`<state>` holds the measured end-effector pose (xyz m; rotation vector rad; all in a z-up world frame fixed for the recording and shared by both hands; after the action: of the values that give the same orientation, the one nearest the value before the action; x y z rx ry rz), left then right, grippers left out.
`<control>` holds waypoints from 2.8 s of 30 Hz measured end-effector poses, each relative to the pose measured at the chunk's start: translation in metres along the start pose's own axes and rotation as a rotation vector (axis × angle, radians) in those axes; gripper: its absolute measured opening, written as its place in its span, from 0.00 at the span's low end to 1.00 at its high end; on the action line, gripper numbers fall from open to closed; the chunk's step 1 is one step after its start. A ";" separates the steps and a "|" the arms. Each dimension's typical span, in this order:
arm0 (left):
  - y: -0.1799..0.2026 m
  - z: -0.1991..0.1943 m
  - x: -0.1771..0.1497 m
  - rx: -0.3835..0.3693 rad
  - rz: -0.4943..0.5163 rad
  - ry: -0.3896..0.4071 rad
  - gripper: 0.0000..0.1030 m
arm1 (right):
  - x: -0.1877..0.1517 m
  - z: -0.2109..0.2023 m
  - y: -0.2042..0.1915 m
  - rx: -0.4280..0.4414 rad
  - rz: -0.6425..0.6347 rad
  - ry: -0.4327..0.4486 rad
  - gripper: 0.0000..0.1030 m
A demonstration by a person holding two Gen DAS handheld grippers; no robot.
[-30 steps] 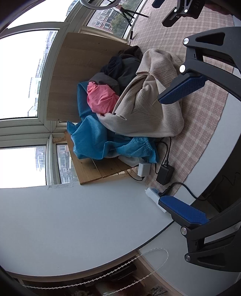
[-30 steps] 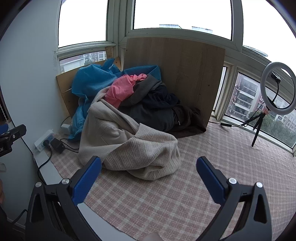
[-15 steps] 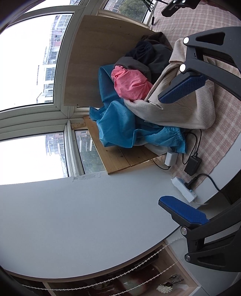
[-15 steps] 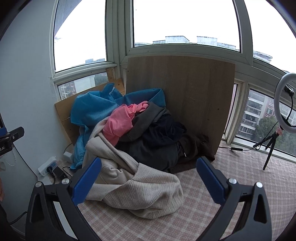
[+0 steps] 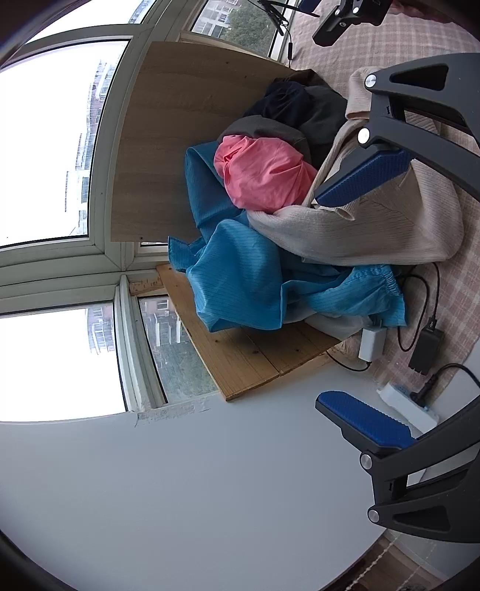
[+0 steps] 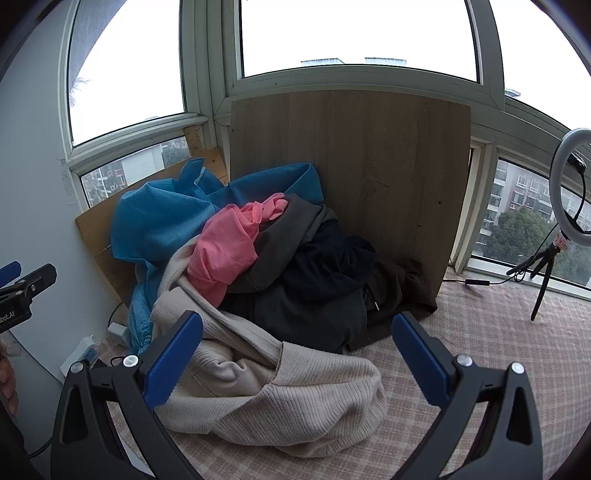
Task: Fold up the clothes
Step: 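Move both grippers toward the clothes pile by the wooden board, then grasp the cream knit sweater in the pile with the right gripper, then pull the cream sweater out of the pile with the right gripper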
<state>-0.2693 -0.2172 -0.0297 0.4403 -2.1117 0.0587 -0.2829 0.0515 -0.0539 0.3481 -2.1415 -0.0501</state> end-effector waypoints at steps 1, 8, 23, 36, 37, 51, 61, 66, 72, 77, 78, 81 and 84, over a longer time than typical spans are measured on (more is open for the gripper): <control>-0.005 0.006 0.003 -0.001 0.001 0.001 0.97 | 0.002 0.004 -0.003 -0.009 0.002 -0.004 1.00; -0.045 0.049 0.015 -0.007 -0.016 -0.023 0.97 | 0.015 0.038 -0.007 -0.034 0.041 -0.029 1.00; -0.048 0.111 -0.012 -0.031 0.016 -0.119 0.97 | 0.031 0.136 -0.021 0.033 -0.004 -0.122 0.68; -0.028 0.113 -0.029 -0.074 0.052 -0.161 0.97 | -0.041 0.131 -0.068 0.181 -0.157 -0.224 0.63; -0.027 0.110 -0.029 -0.076 0.056 -0.156 0.97 | -0.037 0.132 -0.077 0.178 -0.203 -0.213 0.64; -0.069 0.085 -0.042 -0.027 0.011 -0.150 0.97 | -0.034 0.133 -0.142 0.351 -0.254 -0.210 0.14; -0.053 0.068 -0.062 -0.090 0.082 -0.170 0.97 | -0.039 0.007 0.011 0.177 0.165 -0.062 0.09; -0.022 0.061 -0.078 -0.151 0.139 -0.196 0.97 | -0.094 -0.067 0.111 -0.089 0.354 -0.075 0.09; 0.026 0.042 -0.105 -0.207 0.220 -0.224 0.97 | -0.167 -0.163 0.240 -0.491 0.514 -0.116 0.10; 0.063 0.031 -0.141 -0.204 0.265 -0.262 0.97 | -0.215 -0.139 0.269 -0.546 0.388 -0.378 0.38; 0.066 0.027 -0.149 -0.196 0.258 -0.268 0.97 | -0.216 -0.131 0.262 -0.513 0.343 -0.379 0.39; 0.069 0.012 -0.165 -0.145 0.198 -0.280 0.97 | -0.199 -0.098 0.227 -0.365 0.216 -0.331 0.51; 0.059 -0.006 -0.177 -0.076 0.119 -0.280 0.97 | -0.177 -0.052 0.153 -0.018 0.117 -0.287 0.55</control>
<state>-0.1974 -0.1096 -0.1649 0.2899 -2.4059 -0.0158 -0.1831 0.2503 -0.1420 0.2141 -2.4400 -0.0551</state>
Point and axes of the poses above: each gripper's, at about its wrist camera, not at the fingertips, and z roughly the way its jaws point, y to its right, x to its top, the point moved 8 cm from there along z, roughly the way its jaws point, and after that the axes turned 15 degrees about -z, right-handed, at the moved point
